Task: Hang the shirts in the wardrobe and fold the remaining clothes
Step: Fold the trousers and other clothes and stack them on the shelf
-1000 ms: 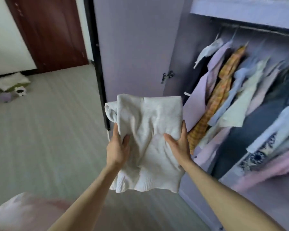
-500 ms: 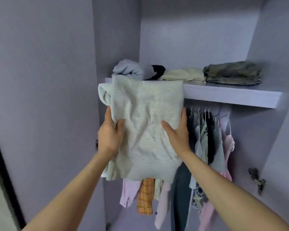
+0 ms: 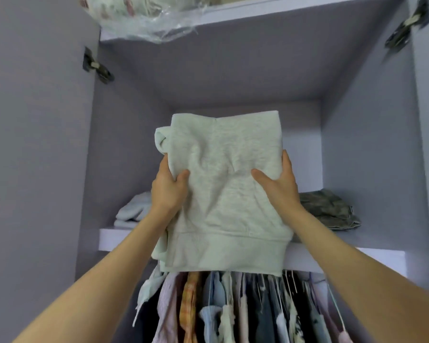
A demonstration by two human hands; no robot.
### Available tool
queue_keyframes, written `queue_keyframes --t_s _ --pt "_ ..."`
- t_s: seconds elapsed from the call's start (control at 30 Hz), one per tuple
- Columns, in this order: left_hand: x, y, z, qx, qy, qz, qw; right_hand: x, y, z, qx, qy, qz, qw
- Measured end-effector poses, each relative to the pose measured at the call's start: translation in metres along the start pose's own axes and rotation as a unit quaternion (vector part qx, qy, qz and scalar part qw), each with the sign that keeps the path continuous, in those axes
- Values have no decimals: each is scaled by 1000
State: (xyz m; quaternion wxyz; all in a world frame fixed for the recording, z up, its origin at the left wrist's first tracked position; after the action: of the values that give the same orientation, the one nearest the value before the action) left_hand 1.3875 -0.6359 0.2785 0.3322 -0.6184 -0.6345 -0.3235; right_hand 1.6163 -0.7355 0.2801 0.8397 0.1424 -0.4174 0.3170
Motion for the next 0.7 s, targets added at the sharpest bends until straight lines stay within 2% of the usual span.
queue_keyframes --t_s 0.13,0.3,0.5,0.6,0.67,0.7 --pt "57 41 29 -23 -24 38 999 56 4 -21 -45 -7 -7 999" --pt "116 94 78 -80 -35 77 993 116 16 -67 -89 24 -17 996" --pt "186 174 164 -121 -120 127 977 193 37 -130 -167 84 -16 982" --pt "197 217 209 -83 -167 178 966 214 45 -174 -240 152 5 959" --pt "190 244 237 55 -190 265 944 213 51 -207 -350 199 45 914" --pt "191 251 241 158 -162 306 925 213 53 -219 -410 207 70 885"
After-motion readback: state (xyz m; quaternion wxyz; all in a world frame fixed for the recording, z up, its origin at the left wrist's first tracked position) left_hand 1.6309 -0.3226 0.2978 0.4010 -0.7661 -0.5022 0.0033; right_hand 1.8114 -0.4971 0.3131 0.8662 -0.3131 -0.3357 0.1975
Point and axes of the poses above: each hand's wrist, its own x-axis towards the middle knuckle, its own y-axis out of the palm, z = x × y, the point moved 6 cm from there along x, towards the middle knuckle, and after that the axes turned 1 degree about -x, right-handed, at the moved point
